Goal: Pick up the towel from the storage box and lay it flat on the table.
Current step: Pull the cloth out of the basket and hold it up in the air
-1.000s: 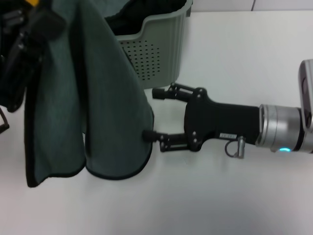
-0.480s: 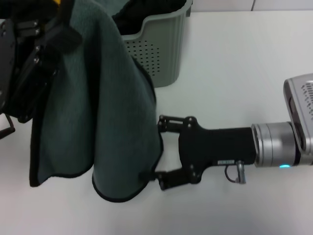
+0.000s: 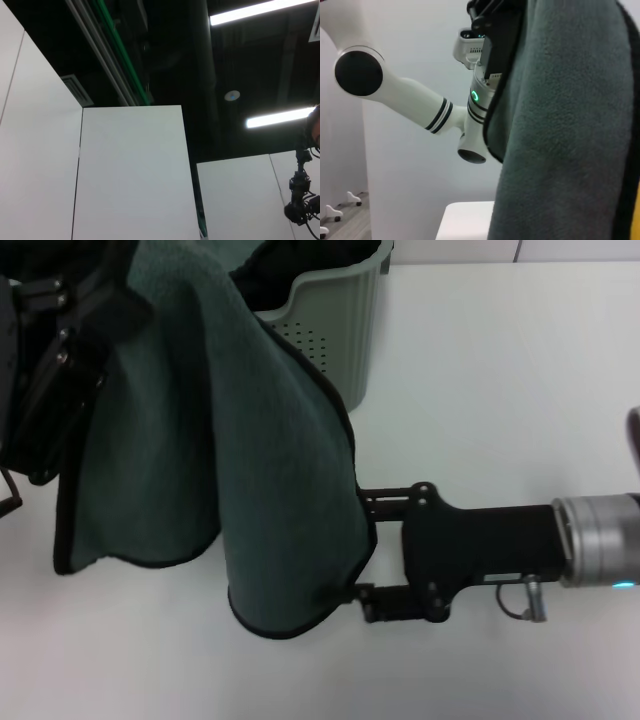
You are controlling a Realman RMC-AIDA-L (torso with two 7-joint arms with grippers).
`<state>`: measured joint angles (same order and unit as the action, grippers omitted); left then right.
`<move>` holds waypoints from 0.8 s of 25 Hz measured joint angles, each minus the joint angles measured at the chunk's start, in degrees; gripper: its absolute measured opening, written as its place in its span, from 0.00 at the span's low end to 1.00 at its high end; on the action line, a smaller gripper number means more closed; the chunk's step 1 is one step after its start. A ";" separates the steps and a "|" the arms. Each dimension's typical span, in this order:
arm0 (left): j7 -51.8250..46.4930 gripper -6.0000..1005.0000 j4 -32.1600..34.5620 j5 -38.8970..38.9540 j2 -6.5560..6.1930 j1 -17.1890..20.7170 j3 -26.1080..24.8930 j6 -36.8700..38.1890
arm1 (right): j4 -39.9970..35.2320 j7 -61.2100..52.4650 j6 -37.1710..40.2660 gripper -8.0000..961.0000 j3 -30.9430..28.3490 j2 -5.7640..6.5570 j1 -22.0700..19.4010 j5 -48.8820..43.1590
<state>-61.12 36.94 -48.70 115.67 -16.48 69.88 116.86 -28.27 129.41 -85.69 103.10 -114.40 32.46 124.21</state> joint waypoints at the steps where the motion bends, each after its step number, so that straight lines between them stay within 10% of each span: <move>1: 0.00 0.05 -0.10 0.00 -0.02 0.02 -0.02 -0.02 | 0.00 0.04 -0.46 0.80 -0.64 0.23 -0.17 -0.45; 11: 0.20 0.06 -0.90 0.16 -0.12 0.06 -0.35 -0.07 | 0.06 -0.35 -3.66 0.46 -9.56 0.89 -2.54 -7.37; 20: 0.24 0.06 -0.91 0.19 -0.10 0.22 -0.91 -0.07 | 0.03 -0.42 -3.78 0.46 -9.72 1.21 -3.11 -8.09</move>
<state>-60.89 36.03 -48.51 115.57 -16.26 68.96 116.79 -28.24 128.99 -89.47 93.39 -113.19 29.35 116.12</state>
